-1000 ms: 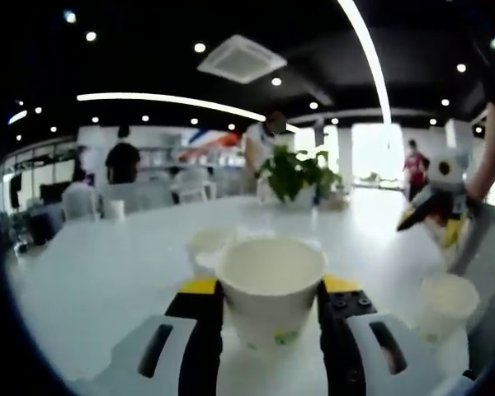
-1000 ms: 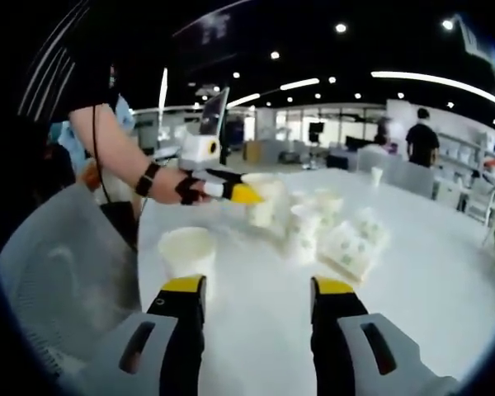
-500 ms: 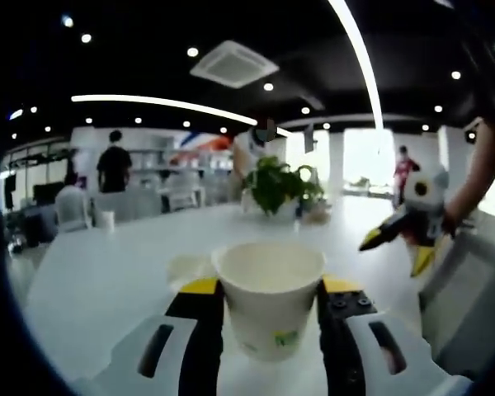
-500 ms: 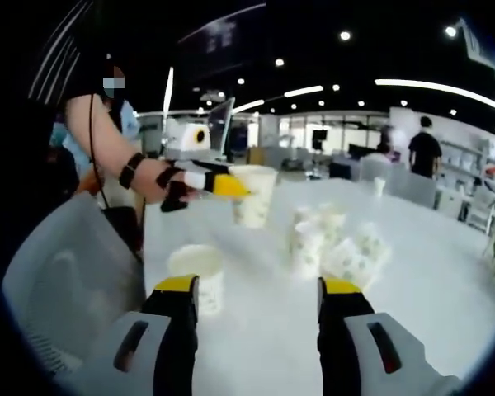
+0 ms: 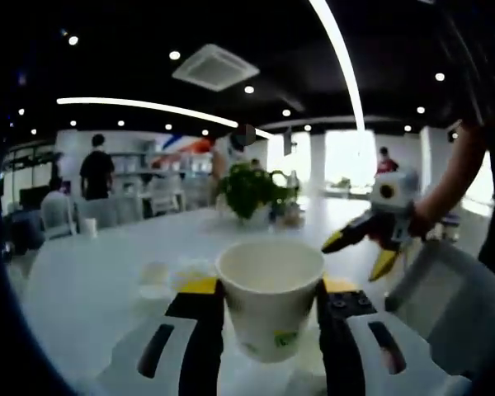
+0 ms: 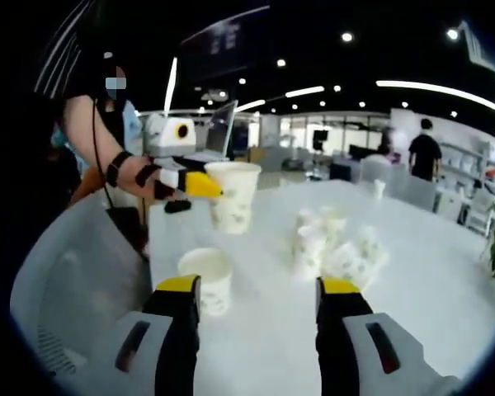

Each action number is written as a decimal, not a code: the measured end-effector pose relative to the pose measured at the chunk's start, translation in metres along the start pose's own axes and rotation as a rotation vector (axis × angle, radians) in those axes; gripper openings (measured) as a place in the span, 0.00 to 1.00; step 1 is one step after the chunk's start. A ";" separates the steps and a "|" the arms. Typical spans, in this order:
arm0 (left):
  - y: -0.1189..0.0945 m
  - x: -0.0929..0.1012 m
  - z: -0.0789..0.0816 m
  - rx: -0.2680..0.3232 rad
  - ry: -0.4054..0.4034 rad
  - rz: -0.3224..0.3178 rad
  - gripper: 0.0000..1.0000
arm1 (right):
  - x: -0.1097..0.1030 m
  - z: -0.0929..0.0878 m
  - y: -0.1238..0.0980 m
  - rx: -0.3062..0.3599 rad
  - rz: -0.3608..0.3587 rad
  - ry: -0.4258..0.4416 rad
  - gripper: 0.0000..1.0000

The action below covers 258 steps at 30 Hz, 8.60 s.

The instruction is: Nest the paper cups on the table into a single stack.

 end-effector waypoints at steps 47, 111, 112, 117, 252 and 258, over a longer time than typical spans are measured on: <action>0.009 0.058 -0.025 -0.003 -0.052 -0.109 0.43 | -0.014 -0.014 -0.007 -0.062 0.023 -0.007 0.51; -0.008 0.024 -0.019 -0.037 -0.087 0.002 0.72 | 0.012 0.002 0.008 -0.015 -0.033 -0.006 0.72; -0.009 0.024 -0.019 -0.036 -0.089 0.009 0.74 | 0.015 0.002 0.010 -0.014 -0.035 -0.007 0.73; -0.011 0.025 -0.017 -0.025 -0.098 0.024 0.85 | 0.031 0.007 0.019 -0.001 -0.047 -0.014 0.83; -0.021 0.021 -0.053 -0.105 -0.197 0.099 0.96 | 0.189 0.067 0.240 -0.093 0.033 -0.128 0.74; -0.021 0.022 -0.054 -0.107 -0.203 0.094 0.95 | 0.184 0.069 0.238 -0.112 0.048 -0.145 0.73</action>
Point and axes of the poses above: the point that each gripper's makers call its tool centre point, and the gripper's own axes: y roughly forward along the fingers, x roughly to its right, z roughly out of its top, the point moved 2 cm from there along -y, roughly backward along the fingers, and after that the axes turned 15 degrees about y, right-handed, at the moved point
